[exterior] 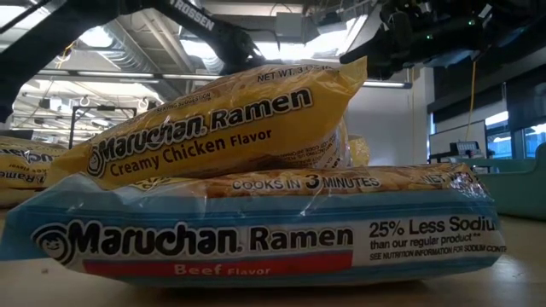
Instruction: Sort Maruchan noodles
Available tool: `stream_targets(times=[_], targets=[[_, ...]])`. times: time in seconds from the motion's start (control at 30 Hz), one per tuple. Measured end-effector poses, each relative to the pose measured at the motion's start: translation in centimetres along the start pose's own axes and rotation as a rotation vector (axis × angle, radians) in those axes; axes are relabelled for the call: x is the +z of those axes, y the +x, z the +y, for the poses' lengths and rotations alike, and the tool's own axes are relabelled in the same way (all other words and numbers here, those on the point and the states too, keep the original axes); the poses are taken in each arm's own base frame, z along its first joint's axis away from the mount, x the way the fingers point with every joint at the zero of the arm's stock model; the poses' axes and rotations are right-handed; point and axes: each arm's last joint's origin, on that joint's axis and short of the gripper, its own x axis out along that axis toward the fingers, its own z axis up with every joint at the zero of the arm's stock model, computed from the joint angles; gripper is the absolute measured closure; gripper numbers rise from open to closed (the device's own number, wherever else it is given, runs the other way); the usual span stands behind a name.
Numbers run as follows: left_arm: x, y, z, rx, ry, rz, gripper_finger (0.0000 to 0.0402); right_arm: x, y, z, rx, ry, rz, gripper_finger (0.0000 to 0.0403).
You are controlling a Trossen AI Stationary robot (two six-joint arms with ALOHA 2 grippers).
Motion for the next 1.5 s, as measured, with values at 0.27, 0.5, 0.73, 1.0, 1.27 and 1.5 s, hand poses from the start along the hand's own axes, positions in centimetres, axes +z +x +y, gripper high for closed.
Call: stream_targets(times=[0.27, 0.5, 0.73, 1.0, 1.27, 1.5], targets=[[0.2, 0.0, 0.1, 0.032, 0.002, -0.007, 0.0226, 0.0, 0.0, 0.0, 0.0, 0.0, 0.001, 0.0103], [0.3, -0.1, -0.3, 0.154, 0.024, 0.075, 0.0211, 0.0, 0.0, 0.0, 0.0, 0.0, 0.001, 0.0103], [0.8, -0.2, -1.1, 0.221, 0.084, 0.11, 0.0211, 0.0, 0.0, 0.0, 0.0, 0.0, 0.001, 0.0103], [0.6, -0.6, -1.0, 0.25, 0.045, 0.131, 0.0211, -0.1, 0.0, 0.0, 0.001, 0.0, 0.007, 0.0103], [1.0, -6.3, -1.8, 0.336, 0.017, 0.019, 0.0211, 0.0, 0.0, 0.0, 0.001, 0.0, 0.005, 0.0103], [-0.2, -12.8, -3.3, 0.278, -0.103, -0.109, 0.0211, -0.1, 0.0, 0.0, 0.003, 0.001, 0.012, 0.0103]])
